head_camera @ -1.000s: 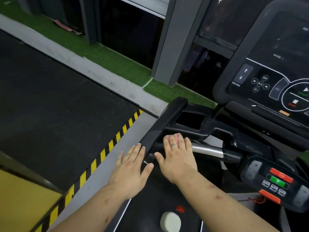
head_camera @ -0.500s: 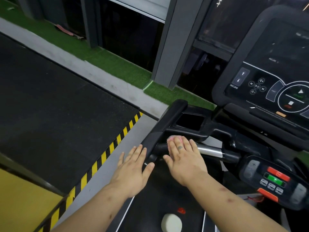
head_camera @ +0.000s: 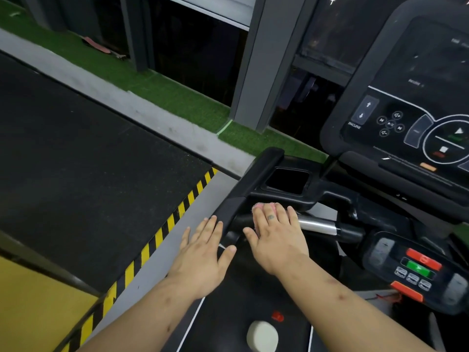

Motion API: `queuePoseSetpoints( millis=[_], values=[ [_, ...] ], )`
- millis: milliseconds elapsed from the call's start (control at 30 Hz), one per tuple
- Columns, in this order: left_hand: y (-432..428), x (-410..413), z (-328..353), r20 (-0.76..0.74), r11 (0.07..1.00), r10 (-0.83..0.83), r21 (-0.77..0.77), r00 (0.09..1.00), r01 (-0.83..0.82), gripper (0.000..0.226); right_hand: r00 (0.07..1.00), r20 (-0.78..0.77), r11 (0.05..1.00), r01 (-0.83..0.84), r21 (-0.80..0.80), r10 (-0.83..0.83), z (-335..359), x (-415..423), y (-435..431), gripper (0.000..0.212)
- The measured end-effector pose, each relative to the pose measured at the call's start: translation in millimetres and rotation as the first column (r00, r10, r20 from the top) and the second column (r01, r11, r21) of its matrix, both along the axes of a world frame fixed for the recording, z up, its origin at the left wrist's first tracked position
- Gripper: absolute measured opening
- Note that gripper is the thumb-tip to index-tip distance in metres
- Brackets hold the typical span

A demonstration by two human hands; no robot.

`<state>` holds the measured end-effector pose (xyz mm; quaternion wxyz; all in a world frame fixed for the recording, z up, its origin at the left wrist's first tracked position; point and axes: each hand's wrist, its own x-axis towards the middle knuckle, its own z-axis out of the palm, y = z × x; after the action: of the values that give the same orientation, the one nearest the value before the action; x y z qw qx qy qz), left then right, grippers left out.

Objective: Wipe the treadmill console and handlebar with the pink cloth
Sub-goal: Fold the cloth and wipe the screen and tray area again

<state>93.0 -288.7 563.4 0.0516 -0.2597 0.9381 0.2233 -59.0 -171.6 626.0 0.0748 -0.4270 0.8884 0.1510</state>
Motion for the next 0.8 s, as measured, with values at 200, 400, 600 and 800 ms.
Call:
queuePoseSetpoints(
  millis=[200,400,600,800],
  values=[
    [14,-25,8,-0.046,0.998,-0.054,-0.020,0.997,0.054,0.099,0.990,-0.075,0.992,0.115,-0.060,-0.120,21,-24,41,0.072],
    [24,-42,20,-0.050,0.996,-0.087,0.009,0.995,0.088,0.097,0.973,-0.112,0.970,0.184,-0.160,-0.203,37,-42,79,0.069],
    [7,-30,12,-0.075,0.996,0.004,0.089,0.997,0.003,0.088,0.956,-0.109,0.954,0.252,-0.162,-0.271,39,-38,82,0.079],
    [0,-22,7,-0.100,0.988,0.060,0.144,0.993,-0.045,0.077,0.990,-0.029,0.988,0.136,-0.074,-0.138,21,-6,25,0.080]
  ],
)
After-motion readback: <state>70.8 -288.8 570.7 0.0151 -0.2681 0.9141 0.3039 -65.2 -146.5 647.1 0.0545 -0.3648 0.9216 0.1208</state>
